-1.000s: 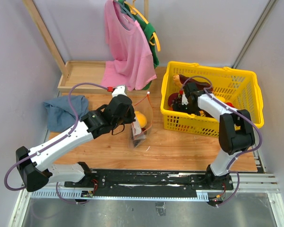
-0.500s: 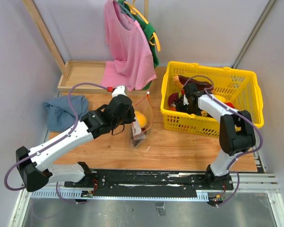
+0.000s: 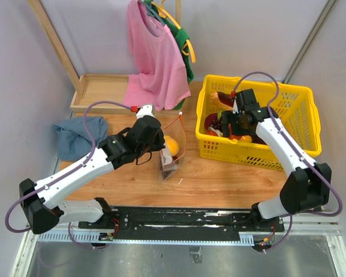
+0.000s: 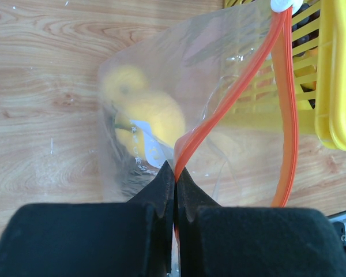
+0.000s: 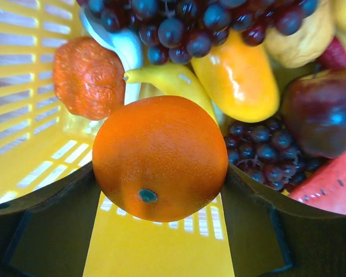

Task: Place the food in the zip-top bag and seal the zipper
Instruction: Pick up the fake fruit from the bin, then place the fake fruit in the zipper food storage bag.

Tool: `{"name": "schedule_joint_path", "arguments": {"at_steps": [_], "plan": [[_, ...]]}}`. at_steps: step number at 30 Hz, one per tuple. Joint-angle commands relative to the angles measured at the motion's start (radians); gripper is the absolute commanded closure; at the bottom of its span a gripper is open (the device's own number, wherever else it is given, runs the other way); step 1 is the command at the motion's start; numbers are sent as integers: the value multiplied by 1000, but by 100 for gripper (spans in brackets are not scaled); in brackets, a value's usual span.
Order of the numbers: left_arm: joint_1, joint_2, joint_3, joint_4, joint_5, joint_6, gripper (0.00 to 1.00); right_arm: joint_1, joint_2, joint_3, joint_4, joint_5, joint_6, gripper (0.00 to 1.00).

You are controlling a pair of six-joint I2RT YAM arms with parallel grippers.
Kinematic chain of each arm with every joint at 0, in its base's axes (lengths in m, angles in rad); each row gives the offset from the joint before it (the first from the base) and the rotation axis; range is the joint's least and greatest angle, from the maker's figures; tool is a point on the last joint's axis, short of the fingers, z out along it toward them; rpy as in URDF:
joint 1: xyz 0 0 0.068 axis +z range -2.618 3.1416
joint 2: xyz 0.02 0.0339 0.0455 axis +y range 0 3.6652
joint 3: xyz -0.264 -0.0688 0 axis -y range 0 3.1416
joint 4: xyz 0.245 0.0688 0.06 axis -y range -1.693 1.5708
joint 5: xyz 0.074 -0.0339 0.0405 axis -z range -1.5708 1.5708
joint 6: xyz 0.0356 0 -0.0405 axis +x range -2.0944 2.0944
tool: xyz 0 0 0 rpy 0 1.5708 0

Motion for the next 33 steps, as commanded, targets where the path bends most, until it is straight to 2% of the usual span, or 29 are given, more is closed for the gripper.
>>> {"name": "schedule_joint_path", "arguments": {"at_steps": [1, 10, 16, 28, 33], "plan": [[6, -21, -4, 15, -8, -4, 100, 14, -90, 84, -41, 63, -8, 57], [6, -30, -2, 33, 30, 0, 100, 129, -238, 176, -11, 102, -59, 57], [6, -24, 18, 5, 40, 1, 100, 227, -326, 168, 96, 24, -110, 57], [6, -3, 84, -73, 54, 9, 100, 465, -389, -8, 469, -229, -145, 57], [6, -2, 91, -74, 55, 8, 100, 522, -378, -118, 648, -293, -135, 57]]}}
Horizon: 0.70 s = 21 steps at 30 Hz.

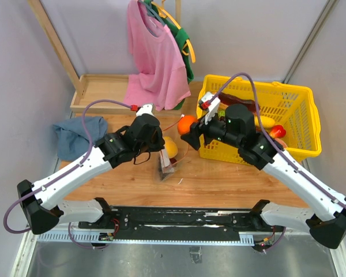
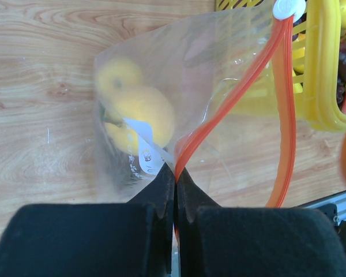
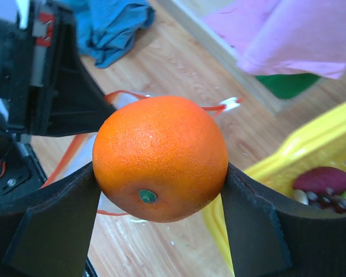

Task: Place the food in the zip-top bag and seal the zipper
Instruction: Place the fake fruit in the zipper food storage bag.

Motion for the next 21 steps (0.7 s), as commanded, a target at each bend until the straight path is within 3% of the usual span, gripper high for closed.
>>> {"name": "schedule_joint_path", "arguments": {"at_steps": [1, 12, 21], "plan": [[6, 5, 39, -2, 4, 9, 100, 52, 8, -87, 235, -102, -8, 57], [6, -1, 40, 14, -2, -8, 100, 93, 116, -173, 251, -206, -54, 54], [6, -9, 26, 17, -7, -15, 100, 94, 165, -191, 146, -208, -110, 49]]}}
